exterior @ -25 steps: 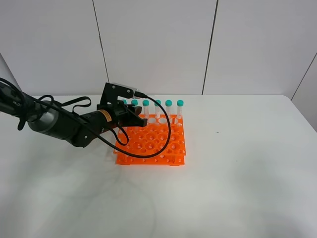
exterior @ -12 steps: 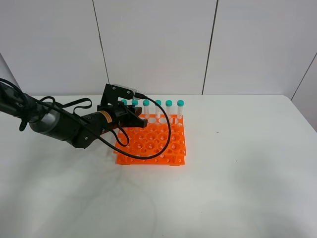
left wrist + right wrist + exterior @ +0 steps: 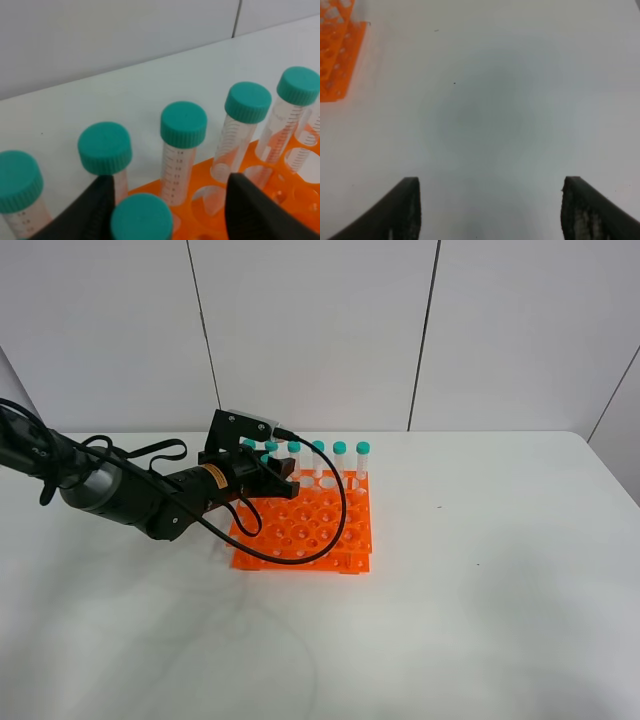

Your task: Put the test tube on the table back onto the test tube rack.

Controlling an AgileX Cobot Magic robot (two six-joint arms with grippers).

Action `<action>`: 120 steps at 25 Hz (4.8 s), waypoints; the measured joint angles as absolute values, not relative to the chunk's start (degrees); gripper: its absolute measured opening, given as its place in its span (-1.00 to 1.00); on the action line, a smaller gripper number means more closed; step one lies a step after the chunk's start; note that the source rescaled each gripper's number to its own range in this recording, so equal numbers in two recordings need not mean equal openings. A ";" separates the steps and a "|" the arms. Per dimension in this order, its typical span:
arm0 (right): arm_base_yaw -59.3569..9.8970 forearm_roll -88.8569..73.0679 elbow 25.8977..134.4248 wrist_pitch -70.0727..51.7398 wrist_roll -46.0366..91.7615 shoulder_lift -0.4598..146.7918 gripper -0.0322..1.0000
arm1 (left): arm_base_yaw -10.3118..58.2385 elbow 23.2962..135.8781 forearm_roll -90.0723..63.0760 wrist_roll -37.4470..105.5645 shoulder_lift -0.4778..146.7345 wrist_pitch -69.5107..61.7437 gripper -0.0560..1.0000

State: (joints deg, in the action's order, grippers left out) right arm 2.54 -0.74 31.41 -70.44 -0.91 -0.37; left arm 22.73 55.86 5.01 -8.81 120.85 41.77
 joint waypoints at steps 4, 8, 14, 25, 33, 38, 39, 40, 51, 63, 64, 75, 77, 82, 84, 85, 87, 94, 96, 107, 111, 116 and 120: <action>2.54 -0.74 31.41 -70.44 -0.91 -0.37 0.59 | 22.78 55.86 5.01 -8.81 120.75 41.77 -0.04; 2.54 -0.74 31.41 -70.44 -0.91 -0.37 0.59 | 22.78 55.82 4.95 -8.81 118.91 41.77 -0.02; 2.54 -0.74 31.41 -70.44 -0.91 -0.37 0.59 | 22.78 55.80 4.90 -8.98 116.23 41.00 -0.02; 2.54 -0.74 31.41 -70.44 -0.91 -0.37 0.59 | 20.72 55.75 4.95 -8.98 103.34 28.41 -0.02; 2.54 -0.74 31.41 -70.44 -0.91 -0.37 0.59 | 15.51 55.75 6.53 -7.09 95.80 10.57 -0.02; 2.54 -0.74 31.41 -70.44 -0.91 -0.37 0.59 | 10.67 52.22 1.87 0.00 91.13 4.33 -0.02; 2.54 -0.74 31.41 -70.44 -0.91 -0.37 0.59 | 9.35 50.60 -0.97 2.61 89.93 4.03 -0.02; 2.54 -0.74 31.41 -70.44 -0.91 -0.37 0.59 | 7.99 49.18 -3.65 5.69 88.51 3.91 -0.02; 2.54 -0.74 31.41 -70.44 -0.91 -0.37 0.59 | -1.15 41.89 -14.13 15.08 79.73 -6.79 -0.02; 2.54 -0.74 31.41 -70.44 -0.91 -0.37 0.59 | -1.46 47.70 -2.35 12.69 77.00 -62.84 -0.02; 2.54 -0.74 31.41 -70.44 -0.91 -0.37 0.59 | -1.46 47.76 -2.02 12.04 76.63 -66.19 -0.02; 2.54 -0.74 31.41 -70.44 -0.91 -0.37 0.59 | -1.46 47.98 -2.87 8.09 69.41 -69.38 -0.02; 2.54 -0.74 31.41 -70.44 -0.91 -0.37 0.59 | -1.46 47.98 -2.87 6.87 66.67 -69.38 -0.02; 2.54 -0.74 31.41 -70.44 -0.91 -0.37 0.59 | -1.46 47.04 -2.87 5.61 59.39 -69.38 -0.02; 2.54 -0.74 31.41 -70.44 -0.91 -0.37 0.59 | -1.46 45.23 -2.74 5.61 55.35 -69.43 -0.02; 2.54 -0.74 31.41 -70.44 -0.91 -0.37 0.59 | -1.46 44.03 -2.50 5.61 53.36 -69.50 -0.02; 2.54 -0.74 31.41 -70.44 -0.91 -0.37 0.59 | -1.46 41.95 -2.42 5.61 49.88 -69.55 -0.02; 2.54 -0.74 31.41 -70.44 -0.91 -0.37 0.59 | -1.46 39.13 -3.34 6.16 40.91 -69.76 -0.02; 2.54 -0.74 31.41 -70.44 -0.91 -0.37 0.59 | -1.46 39.07 -1.90 5.07 38.99 -69.83 -0.02; 2.54 -0.74 31.41 -70.44 -0.91 -0.37 0.59 | -1.46 33.25 -2.86 5.82 31.54 -69.82 -0.02; 2.54 -0.74 31.41 -70.44 -0.91 -0.37 0.59 | -1.46 31.73 -2.93 8.60 26.97 -69.94 -0.02; 2.54 -0.74 31.41 -70.44 -0.91 -0.37 0.59 | -1.46 31.73 -4.63 7.30 21.76 -69.99 -0.02; 2.54 -0.74 31.41 -70.44 -0.91 -0.37 0.59 | -1.46 31.73 -4.57 6.66 21.16 -69.99 -0.02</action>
State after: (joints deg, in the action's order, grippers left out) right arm 2.54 -0.74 31.41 -70.44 -0.91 -0.37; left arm -1.46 31.73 -4.57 6.66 21.16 -69.99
